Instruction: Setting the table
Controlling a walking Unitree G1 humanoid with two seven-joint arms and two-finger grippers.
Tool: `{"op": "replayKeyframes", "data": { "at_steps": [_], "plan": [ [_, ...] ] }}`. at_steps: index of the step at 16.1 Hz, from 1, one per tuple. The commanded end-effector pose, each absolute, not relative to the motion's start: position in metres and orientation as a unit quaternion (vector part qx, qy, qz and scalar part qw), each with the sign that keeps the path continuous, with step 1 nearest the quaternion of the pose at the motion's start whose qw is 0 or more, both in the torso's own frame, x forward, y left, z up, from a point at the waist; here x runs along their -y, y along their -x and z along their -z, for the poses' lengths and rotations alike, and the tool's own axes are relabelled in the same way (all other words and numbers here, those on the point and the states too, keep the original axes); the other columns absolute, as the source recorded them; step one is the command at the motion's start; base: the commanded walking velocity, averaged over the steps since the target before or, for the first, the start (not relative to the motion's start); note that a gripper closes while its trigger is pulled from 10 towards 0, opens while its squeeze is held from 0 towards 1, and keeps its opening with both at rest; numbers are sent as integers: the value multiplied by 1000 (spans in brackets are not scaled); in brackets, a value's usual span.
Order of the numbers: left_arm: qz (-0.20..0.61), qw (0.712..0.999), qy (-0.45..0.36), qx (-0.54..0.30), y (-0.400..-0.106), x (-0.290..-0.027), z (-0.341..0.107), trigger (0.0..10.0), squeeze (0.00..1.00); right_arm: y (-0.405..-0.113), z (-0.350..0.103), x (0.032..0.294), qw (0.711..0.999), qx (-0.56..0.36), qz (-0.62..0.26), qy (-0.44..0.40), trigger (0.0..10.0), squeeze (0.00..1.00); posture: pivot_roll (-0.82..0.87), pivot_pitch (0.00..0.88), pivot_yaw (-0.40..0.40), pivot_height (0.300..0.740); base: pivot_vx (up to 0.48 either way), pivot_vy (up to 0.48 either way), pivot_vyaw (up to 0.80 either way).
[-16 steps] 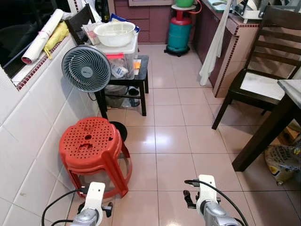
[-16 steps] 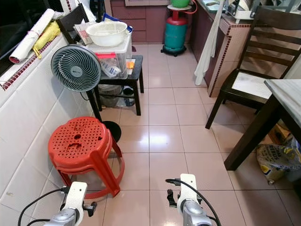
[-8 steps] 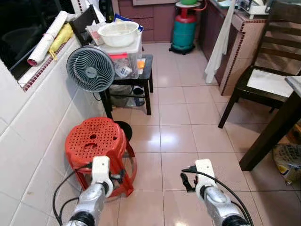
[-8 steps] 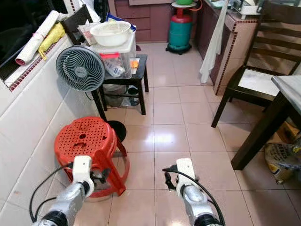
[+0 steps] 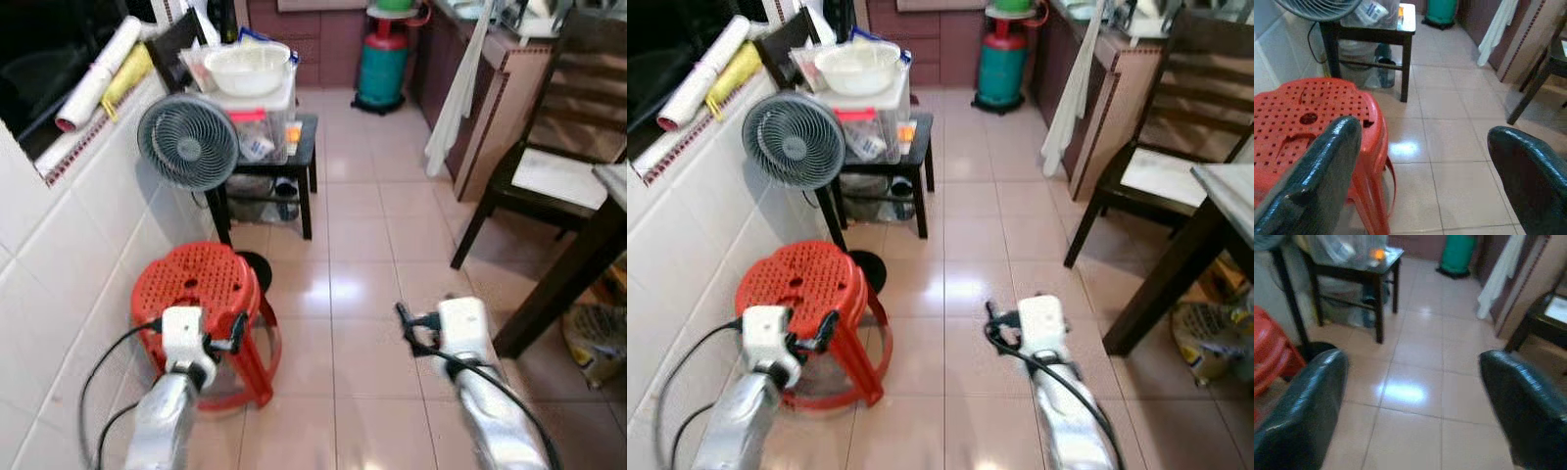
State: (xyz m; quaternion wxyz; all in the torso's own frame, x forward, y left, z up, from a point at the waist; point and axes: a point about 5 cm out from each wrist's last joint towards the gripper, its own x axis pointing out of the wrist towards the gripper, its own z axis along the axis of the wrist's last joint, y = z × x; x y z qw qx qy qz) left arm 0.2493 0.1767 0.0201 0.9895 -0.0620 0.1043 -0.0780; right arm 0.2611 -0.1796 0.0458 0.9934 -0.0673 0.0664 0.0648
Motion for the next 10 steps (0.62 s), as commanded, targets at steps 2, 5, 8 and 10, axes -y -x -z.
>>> {"op": "replayKeyframes", "data": {
  "at_steps": [2,5,8,10],
  "plan": [
    [91,991,48,-80,-239,-183,-35,10000,0,-249,-64,188,996,-49,-52,62,10000,0,-151,0,40,740,0,0,0],
    [87,992,26,-88,-228,-192,-37,10000,0,-235,-70,187,996,-59,-47,49,10000,0,-156,0,52,740,0,0,0],
    [87,989,29,-113,-228,-194,-35,10000,0,-225,-64,181,994,-91,-48,39,10000,0,-173,0,65,740,0,0,-513],
    [84,990,49,-107,-238,-192,-41,10000,0,-226,-66,183,994,-95,-42,41,10000,0,-182,0,70,740,0,0,-759]
  ]
}}
